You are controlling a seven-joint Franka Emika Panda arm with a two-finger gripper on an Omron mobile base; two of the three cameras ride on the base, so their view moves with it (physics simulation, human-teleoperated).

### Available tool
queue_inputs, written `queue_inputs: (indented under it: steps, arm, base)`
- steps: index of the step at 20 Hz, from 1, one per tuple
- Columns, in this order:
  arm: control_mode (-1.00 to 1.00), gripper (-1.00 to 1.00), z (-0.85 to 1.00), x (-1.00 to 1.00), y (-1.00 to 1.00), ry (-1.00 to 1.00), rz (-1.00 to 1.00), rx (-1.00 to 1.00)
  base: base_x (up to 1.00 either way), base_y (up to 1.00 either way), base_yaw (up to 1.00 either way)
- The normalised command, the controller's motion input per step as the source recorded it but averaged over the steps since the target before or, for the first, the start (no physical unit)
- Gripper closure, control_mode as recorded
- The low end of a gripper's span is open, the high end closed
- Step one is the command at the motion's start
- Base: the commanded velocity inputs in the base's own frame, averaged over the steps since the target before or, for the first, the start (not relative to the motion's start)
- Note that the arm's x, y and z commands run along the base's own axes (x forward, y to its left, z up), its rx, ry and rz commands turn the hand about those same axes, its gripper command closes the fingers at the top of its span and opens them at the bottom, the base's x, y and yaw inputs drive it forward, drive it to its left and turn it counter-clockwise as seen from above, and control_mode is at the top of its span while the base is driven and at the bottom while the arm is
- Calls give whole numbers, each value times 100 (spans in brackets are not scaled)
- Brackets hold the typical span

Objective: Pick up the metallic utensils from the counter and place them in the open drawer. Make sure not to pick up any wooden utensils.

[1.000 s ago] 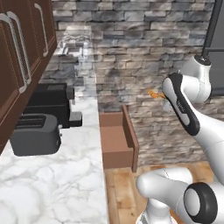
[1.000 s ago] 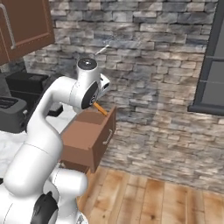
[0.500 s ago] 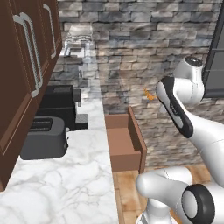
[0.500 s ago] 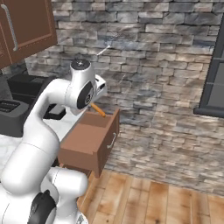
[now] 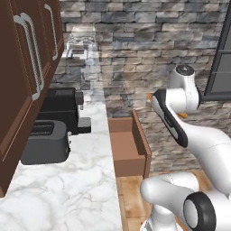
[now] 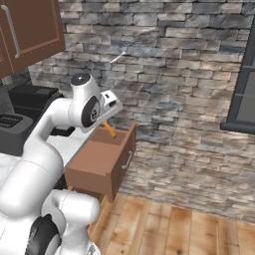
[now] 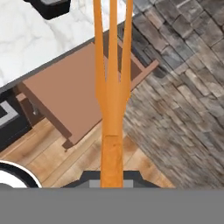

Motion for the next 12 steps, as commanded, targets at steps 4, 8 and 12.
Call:
queue_inputs:
  steps: [4,8,12]
  arm:
    - [-100,100,-17,0,0,0,-28,0]
    - [-100,100,-18,0,0,0,-29,0]
    - [-100,100,-19,-9,0,0,-24,3]
  base:
    - [0,0,0]
    - [0,0,0]
    - [0,0,0]
